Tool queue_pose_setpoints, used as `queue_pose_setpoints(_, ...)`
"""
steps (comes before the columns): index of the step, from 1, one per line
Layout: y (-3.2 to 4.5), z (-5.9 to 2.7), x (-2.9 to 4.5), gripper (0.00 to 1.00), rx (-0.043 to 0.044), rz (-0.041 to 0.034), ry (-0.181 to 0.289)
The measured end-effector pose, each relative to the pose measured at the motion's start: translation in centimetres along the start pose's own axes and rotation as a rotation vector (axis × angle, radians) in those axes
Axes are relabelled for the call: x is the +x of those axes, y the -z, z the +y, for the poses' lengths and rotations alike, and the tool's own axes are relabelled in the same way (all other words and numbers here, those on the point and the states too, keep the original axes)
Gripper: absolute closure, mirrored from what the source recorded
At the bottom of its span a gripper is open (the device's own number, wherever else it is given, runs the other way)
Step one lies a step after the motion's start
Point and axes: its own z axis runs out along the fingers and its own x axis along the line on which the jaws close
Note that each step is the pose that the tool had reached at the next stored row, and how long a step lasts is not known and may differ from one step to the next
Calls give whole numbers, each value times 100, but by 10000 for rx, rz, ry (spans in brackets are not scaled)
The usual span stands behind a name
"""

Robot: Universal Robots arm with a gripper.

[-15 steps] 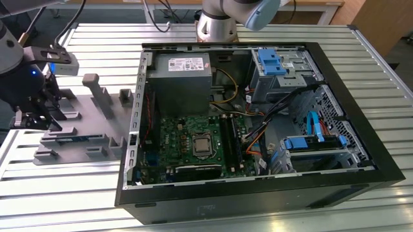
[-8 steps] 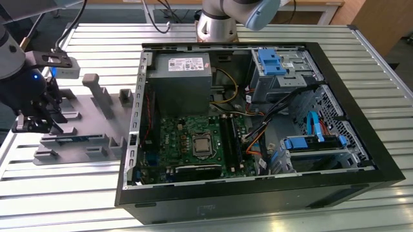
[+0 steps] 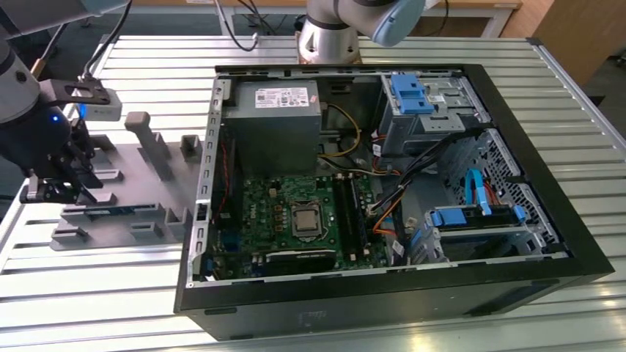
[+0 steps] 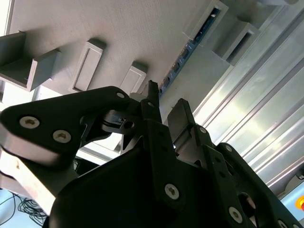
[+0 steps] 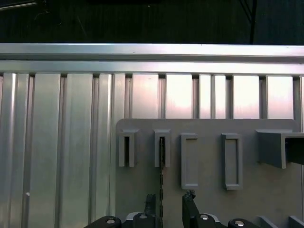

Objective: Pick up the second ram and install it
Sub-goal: 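Pick up the second ram and move it above second insertion slot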

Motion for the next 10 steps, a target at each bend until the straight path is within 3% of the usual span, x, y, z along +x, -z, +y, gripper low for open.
queue_pose_setpoints(10,-62,-1,1,64,1,2,23)
